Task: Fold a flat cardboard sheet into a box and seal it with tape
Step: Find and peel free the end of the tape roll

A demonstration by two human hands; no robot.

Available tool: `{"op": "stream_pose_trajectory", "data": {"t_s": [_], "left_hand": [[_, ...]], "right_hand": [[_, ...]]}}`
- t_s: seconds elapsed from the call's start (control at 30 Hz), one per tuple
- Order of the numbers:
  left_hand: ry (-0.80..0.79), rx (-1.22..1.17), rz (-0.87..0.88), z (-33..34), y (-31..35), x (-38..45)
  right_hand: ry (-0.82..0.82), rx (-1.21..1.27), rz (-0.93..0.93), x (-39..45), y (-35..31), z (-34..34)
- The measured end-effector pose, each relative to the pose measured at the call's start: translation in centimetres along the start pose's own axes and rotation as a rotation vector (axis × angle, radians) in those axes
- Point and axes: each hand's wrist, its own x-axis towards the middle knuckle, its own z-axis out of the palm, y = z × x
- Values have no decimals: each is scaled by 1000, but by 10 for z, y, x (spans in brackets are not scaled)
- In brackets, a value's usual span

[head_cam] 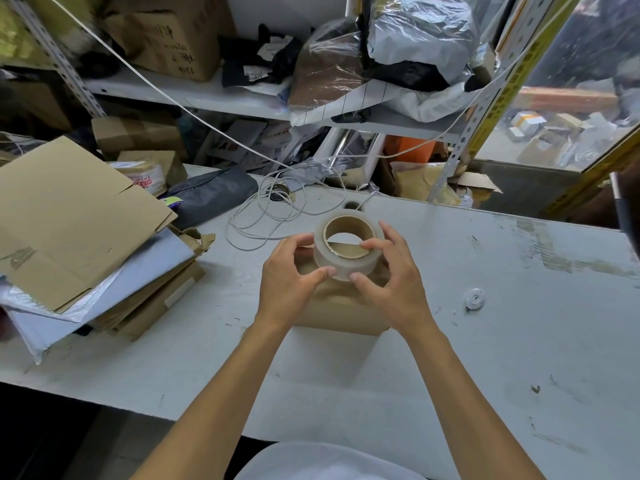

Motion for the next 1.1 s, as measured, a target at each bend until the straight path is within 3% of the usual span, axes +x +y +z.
{"op": "stream_pose_trajectory", "data": {"t_s": [0.47,0.73,0.93,1.1], "left_hand": [[49,-49,5,6,2,-11],[4,11,134,-6,-7,-3],[-371,189,255,-21,-5,17],[-456,99,308,-24,0,24]], "right_hand": [[-12,-52,21,1,3,5],[-31,-69,-6,0,0,1],[-84,-19,34,0,1,-1],[-50,88,16,-1,-9,-1]]}}
